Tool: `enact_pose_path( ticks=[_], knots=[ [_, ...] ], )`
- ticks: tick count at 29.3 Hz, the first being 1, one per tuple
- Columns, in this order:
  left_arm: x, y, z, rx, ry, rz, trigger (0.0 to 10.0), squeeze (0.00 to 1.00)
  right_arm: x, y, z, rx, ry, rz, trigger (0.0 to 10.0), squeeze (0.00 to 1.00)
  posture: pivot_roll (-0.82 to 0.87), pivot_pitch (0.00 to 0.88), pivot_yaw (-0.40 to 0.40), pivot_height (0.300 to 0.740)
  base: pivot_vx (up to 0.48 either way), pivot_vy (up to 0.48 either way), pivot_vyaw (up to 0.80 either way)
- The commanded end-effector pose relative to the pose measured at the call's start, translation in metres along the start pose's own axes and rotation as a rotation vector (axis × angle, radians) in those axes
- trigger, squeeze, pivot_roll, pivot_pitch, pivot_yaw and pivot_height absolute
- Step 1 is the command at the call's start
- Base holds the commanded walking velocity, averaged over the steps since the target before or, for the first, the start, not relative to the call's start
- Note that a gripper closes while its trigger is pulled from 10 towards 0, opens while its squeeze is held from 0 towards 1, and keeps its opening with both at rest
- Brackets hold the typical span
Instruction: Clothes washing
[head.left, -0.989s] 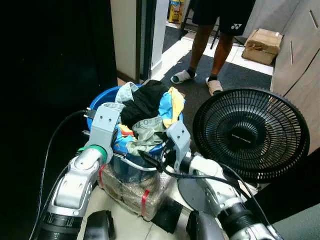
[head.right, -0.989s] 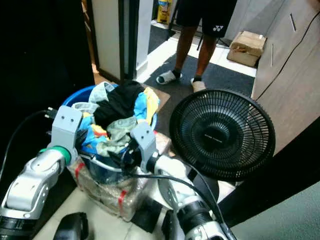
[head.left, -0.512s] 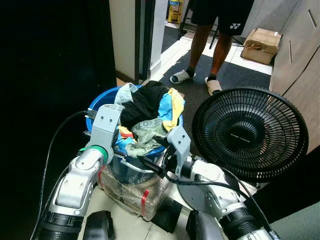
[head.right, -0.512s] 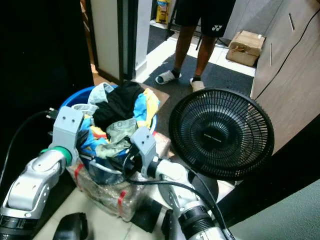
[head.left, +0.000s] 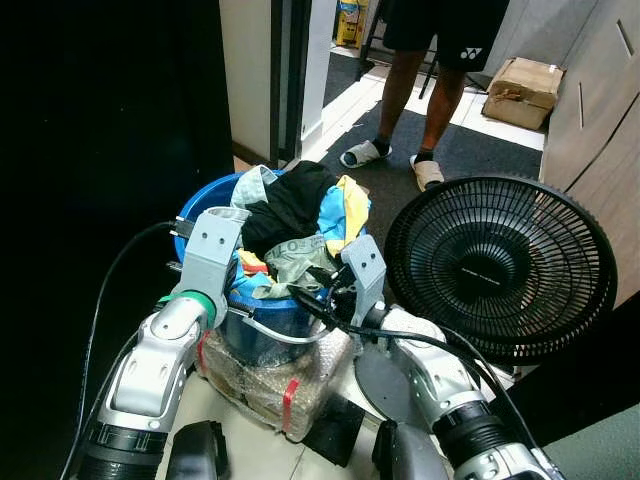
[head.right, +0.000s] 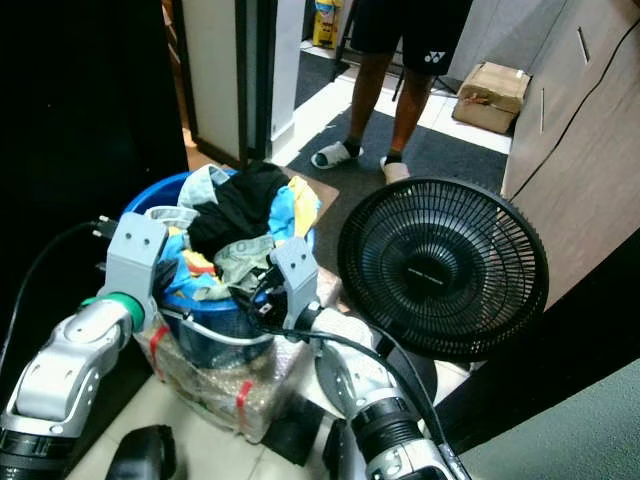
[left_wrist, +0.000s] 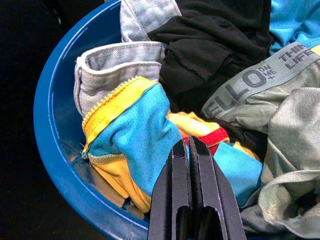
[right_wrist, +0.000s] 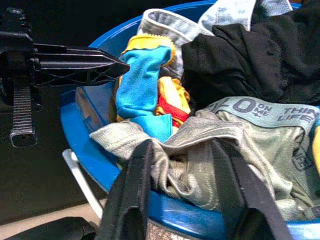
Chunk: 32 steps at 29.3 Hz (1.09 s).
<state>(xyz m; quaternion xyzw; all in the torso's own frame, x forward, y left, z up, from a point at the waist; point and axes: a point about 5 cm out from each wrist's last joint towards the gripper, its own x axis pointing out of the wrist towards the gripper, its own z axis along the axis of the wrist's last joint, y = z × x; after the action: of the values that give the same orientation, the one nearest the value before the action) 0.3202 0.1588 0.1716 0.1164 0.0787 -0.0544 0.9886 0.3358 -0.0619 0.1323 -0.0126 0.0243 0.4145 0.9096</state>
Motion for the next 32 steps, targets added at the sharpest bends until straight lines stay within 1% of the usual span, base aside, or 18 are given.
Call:
enact_pose_path(
  ticks=[1, 13, 15, 16, 18, 19, 20, 21, 22, 23, 24, 25, 26, 28, 29, 30, 31, 32],
  knots=[
    [-0.001, -0.002, -0.004, -0.001, 0.013, -0.004, 10.0, 0.00, -0.007, 0.002, -0.024, 0.069, 0.092, -0.015, 0.0, 0.00, 0.19, 0.090, -0.042, 0.526, 0.000, 0.000, 0.00],
    [0.000, -0.002, -0.004, -0.003, 0.014, -0.005, 10.0, 0.00, -0.007, -0.004, -0.021, 0.079, 0.064, -0.061, 0.0, 0.00, 0.19, 0.092, -0.035, 0.526, 0.000, 0.000, 0.00],
    [0.000, -0.002, -0.004, -0.003, 0.015, -0.005, 10.0, 0.00, -0.007, -0.005, -0.018, 0.072, 0.044, -0.075, 0.0, 0.00, 0.19, 0.092, -0.033, 0.526, 0.000, 0.000, 0.00],
    [0.000, -0.002, -0.003, -0.004, 0.015, -0.004, 10.0, 0.00, -0.007, -0.006, -0.012, 0.056, -0.002, -0.097, 0.0, 0.00, 0.19, 0.093, -0.032, 0.526, 0.000, 0.000, 0.00],
    [0.000, -0.002, -0.003, -0.004, 0.015, -0.004, 10.0, 0.00, -0.007, -0.006, -0.012, 0.056, -0.002, -0.097, 0.0, 0.00, 0.19, 0.093, -0.032, 0.526, 0.000, 0.000, 0.00],
    [0.000, -0.001, -0.003, -0.004, 0.015, -0.004, 10.0, 0.00, -0.007, -0.006, -0.002, 0.028, -0.074, -0.118, 0.0, 0.00, 0.19, 0.094, -0.032, 0.526, 0.000, 0.000, 0.00],
    [0.000, -0.001, -0.003, -0.004, 0.015, -0.004, 10.0, 0.00, -0.007, -0.007, 0.011, 0.019, -0.161, -0.140, 0.0, 0.00, 0.19, 0.094, -0.032, 0.526, 0.000, 0.000, 0.00],
    [0.000, -0.001, -0.003, -0.004, 0.015, -0.004, 10.0, 0.00, -0.007, -0.007, 0.011, 0.019, -0.161, -0.140, 0.0, 0.00, 0.19, 0.094, -0.032, 0.526, 0.000, 0.000, 0.00],
    [0.000, -0.002, -0.003, -0.005, 0.014, -0.003, 10.0, 0.00, -0.009, -0.008, 0.028, 0.003, -0.260, -0.169, 0.0, 0.00, 0.19, 0.095, -0.031, 0.526, 0.000, 0.000, 0.00],
    [0.000, -0.002, -0.003, -0.005, 0.014, -0.003, 10.0, 0.00, -0.009, -0.008, 0.028, 0.003, -0.260, -0.169, 0.0, 0.00, 0.19, 0.095, -0.031, 0.526, 0.000, 0.000, 0.00],
    [0.000, -0.001, -0.003, -0.006, 0.014, -0.003, 10.0, 0.00, -0.013, -0.009, 0.049, -0.026, -0.360, -0.199, 0.0, 0.00, 0.19, 0.095, -0.029, 0.526, 0.000, 0.000, 0.00],
    [0.000, -0.001, -0.003, -0.006, 0.014, -0.003, 10.0, 0.00, -0.013, -0.009, 0.049, -0.026, -0.360, -0.199, 0.0, 0.00, 0.19, 0.095, -0.029, 0.526, 0.000, 0.000, 0.00],
    [0.000, -0.002, -0.003, -0.006, 0.011, -0.004, 10.0, 0.00, -0.018, -0.010, 0.078, -0.079, -0.467, -0.235, 0.0, 0.00, 0.19, 0.095, -0.027, 0.526, 0.000, 0.000, 0.00],
    [0.000, -0.002, -0.002, -0.010, 0.006, -0.007, 10.0, 0.00, -0.031, -0.010, 0.124, -0.168, -0.621, -0.283, 0.0, 0.00, 0.18, 0.094, -0.026, 0.526, 0.000, 0.000, 0.00],
    [0.000, -0.002, -0.002, -0.010, 0.006, -0.007, 10.0, 0.00, -0.031, -0.010, 0.124, -0.168, -0.621, -0.283, 0.0, 0.00, 0.18, 0.094, -0.026, 0.526, 0.000, 0.000, 0.00],
    [0.000, -0.002, -0.001, -0.014, 0.003, -0.008, 10.0, 0.00, -0.037, -0.010, 0.142, -0.215, -0.674, -0.313, 10.0, 0.00, 0.18, 0.093, -0.024, 0.526, 0.000, 0.000, 0.00],
    [0.000, -0.003, 0.000, -0.016, 0.001, -0.010, 10.0, 0.00, -0.043, -0.010, 0.155, -0.246, -0.708, -0.331, 10.0, 0.00, 0.18, 0.093, -0.024, 0.526, 0.000, 0.000, 0.00],
    [0.001, -0.003, 0.000, -0.017, -0.001, -0.011, 10.0, 0.00, -0.047, -0.011, 0.162, -0.266, -0.726, -0.343, 10.0, 0.00, 0.17, 0.088, -0.021, 0.526, 0.000, 0.000, 0.00]
  ],
)
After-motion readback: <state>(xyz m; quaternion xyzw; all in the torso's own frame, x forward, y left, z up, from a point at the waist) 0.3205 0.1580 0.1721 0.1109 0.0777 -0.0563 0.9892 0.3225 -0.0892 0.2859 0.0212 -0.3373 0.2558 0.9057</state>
